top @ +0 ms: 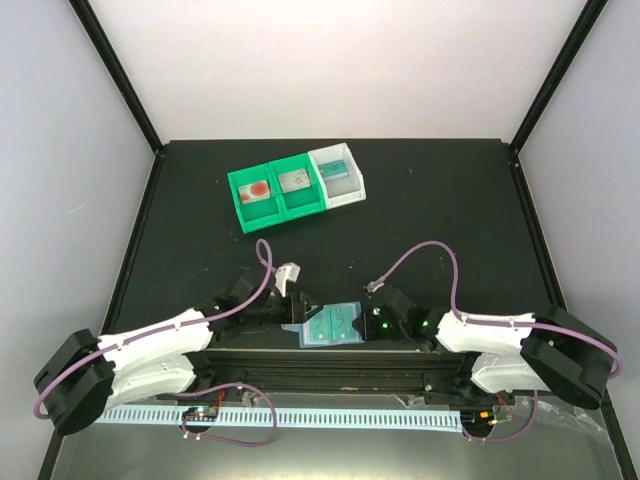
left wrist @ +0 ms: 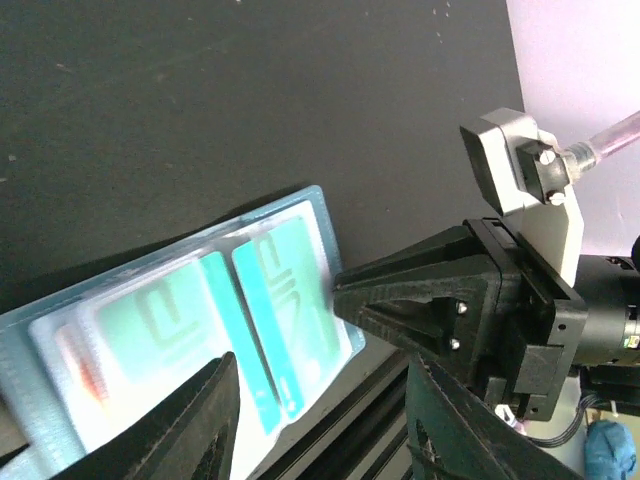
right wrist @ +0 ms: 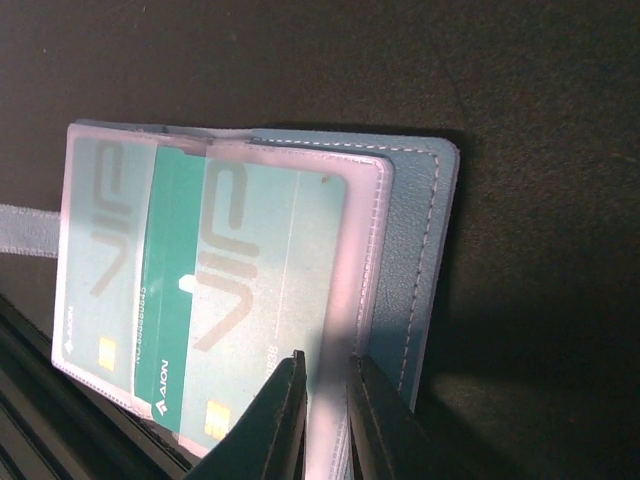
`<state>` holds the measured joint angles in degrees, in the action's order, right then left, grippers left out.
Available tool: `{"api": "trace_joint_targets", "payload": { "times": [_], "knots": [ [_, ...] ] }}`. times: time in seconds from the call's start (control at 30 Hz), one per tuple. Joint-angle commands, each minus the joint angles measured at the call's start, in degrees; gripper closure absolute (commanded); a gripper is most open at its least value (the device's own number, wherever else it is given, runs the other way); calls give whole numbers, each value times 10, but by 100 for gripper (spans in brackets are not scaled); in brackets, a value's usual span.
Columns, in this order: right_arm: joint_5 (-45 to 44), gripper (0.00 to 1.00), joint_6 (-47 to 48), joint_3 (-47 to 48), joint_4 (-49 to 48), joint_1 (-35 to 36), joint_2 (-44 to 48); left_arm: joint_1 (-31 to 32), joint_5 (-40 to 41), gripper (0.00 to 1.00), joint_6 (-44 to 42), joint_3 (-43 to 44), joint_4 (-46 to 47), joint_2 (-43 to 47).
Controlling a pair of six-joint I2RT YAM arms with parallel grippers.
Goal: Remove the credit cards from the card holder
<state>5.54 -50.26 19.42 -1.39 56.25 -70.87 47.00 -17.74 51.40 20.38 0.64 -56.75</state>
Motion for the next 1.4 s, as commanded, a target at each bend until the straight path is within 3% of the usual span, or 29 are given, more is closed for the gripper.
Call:
{"api": "trace_joint_targets", "payload": {
  "times": [0.0, 0.47, 0.87, 1.1, 1.23, 1.37],
  "knots": [
    [-7, 85, -16, -15, -20, 11, -7, 9, -42, 52, 12, 15, 82, -53],
    [-15, 88, -46, -44, -50, 23, -5, 11, -55, 60, 27, -21, 242, -215],
    [-18, 89, -53, -52, -62, 25, -11, 31, -46, 66, 63, -13, 275, -281],
    [-21, 89, -58, -58, -69, 25, -12, 33, -44, 82, 73, -12, 281, -283],
    [-22, 89, -63, -63, -72, 25, -12, 33, -32, 98, 69, -13, 264, -267],
    [-28, 90, -64, -65, -68, 25, -14, 32, -27, 98, 58, -9, 239, -253]
  ]
}}
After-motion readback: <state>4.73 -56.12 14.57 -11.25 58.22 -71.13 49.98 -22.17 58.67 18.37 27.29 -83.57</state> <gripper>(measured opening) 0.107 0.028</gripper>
